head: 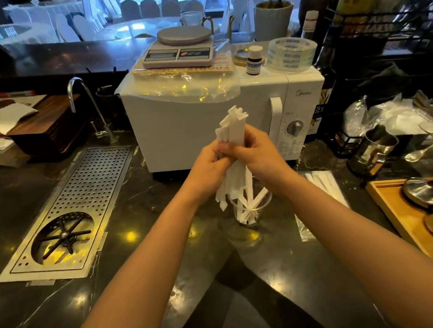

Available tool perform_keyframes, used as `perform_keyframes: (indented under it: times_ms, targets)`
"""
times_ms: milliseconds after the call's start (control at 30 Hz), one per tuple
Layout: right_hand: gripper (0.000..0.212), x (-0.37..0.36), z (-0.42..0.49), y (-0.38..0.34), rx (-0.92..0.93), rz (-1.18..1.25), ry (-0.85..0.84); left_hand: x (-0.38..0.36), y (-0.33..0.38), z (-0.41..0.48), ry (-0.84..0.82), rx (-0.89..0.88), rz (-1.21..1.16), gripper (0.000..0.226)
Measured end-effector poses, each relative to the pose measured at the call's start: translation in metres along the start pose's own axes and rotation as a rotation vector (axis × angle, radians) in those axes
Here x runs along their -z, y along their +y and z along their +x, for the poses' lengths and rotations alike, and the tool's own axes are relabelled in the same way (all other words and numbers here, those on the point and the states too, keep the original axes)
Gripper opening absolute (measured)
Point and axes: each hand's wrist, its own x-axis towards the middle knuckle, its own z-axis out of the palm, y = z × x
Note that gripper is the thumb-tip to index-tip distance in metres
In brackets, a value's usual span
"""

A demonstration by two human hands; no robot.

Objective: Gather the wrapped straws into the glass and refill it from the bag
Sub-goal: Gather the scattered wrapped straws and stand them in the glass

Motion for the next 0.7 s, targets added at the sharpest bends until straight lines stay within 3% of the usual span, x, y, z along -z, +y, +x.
perform_keyframes:
  times_ms: [333, 700]
  targets:
    - [0.015, 0.043, 0.003, 0.028, -0.122, -0.025, 0.125, -0.041, -0.028, 0.036, -0.018, 0.084, -0.002, 0.025]
    - [0.03, 0.05, -0.003, 0.057, -0.246, -0.097, 0.152, -0.042, -0.058, 0.037, -0.055, 0.119, 0.1, 0.028]
